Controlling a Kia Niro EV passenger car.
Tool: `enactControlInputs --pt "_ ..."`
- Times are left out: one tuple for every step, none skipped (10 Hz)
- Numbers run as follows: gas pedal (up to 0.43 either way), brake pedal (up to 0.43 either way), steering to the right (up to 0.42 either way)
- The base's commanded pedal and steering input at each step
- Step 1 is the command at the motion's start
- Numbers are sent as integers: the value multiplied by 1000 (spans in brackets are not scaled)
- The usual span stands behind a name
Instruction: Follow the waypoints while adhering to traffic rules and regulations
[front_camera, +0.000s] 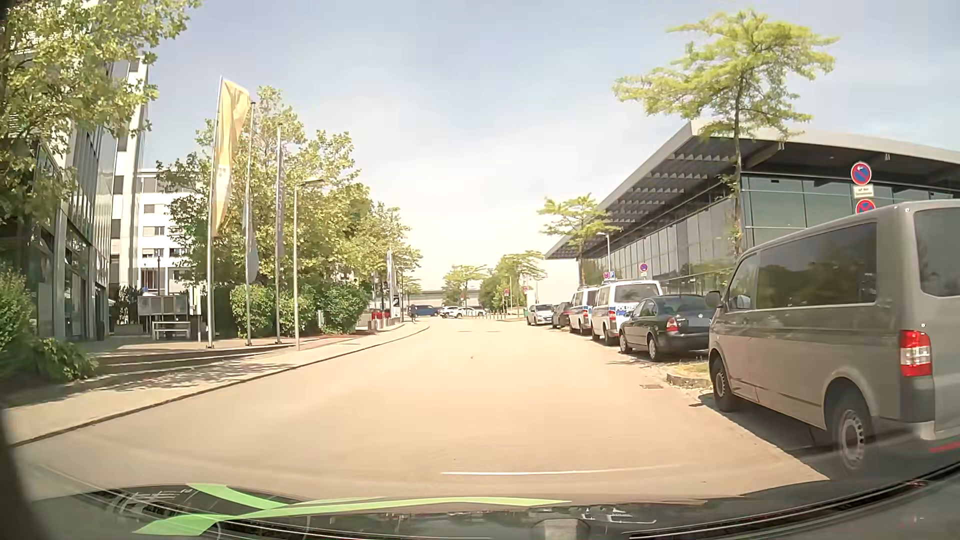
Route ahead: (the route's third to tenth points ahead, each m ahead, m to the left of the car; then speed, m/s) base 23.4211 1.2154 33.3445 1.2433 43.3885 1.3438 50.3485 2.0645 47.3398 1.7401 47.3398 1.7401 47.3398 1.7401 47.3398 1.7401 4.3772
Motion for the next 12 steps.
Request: enactControlInputs --pt "130 0 9" --pt "130 0 9" --pt "118 0 10" --pt "118 0 11" --pt "118 0 12" --pt "110 0 12" --pt "110 0 12" --pt "110 0 12" --pt "110 0 12" --pt "110 0 11" --pt "110 0 11" --pt "110 0 9"
